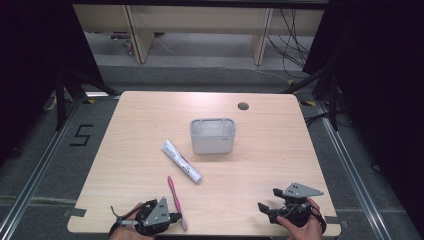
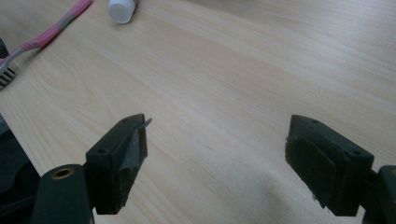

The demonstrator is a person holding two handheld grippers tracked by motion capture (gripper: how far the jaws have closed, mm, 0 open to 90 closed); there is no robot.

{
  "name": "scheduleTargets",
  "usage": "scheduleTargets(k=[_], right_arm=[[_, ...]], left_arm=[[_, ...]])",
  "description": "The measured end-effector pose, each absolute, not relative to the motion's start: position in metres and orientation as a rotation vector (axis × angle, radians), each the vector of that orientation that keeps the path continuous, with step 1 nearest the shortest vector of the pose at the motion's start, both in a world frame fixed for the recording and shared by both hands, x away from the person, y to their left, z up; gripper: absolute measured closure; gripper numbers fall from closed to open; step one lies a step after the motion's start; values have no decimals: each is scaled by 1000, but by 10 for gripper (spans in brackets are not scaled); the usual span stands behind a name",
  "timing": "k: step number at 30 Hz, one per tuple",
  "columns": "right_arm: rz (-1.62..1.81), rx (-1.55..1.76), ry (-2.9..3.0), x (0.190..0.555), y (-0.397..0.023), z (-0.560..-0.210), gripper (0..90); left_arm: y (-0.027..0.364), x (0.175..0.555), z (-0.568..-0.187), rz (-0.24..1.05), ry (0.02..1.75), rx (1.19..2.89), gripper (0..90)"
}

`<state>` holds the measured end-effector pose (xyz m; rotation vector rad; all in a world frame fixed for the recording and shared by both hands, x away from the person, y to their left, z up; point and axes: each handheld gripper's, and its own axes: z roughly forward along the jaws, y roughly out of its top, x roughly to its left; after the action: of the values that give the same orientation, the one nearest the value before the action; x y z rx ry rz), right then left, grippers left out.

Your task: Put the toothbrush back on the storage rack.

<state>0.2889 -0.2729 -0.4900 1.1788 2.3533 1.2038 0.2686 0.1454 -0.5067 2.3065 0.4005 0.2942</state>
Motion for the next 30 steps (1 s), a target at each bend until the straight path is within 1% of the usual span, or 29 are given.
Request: scheduleTargets(k=[8,30], right_arm=[[1201,1176,2355,289,-273,-490,221],[1195,1177,2359,289,-273,-491,222]], left_arm=[[126,281,-512,299,396,2311,893],[70,313,-511,290,332,2334,884]])
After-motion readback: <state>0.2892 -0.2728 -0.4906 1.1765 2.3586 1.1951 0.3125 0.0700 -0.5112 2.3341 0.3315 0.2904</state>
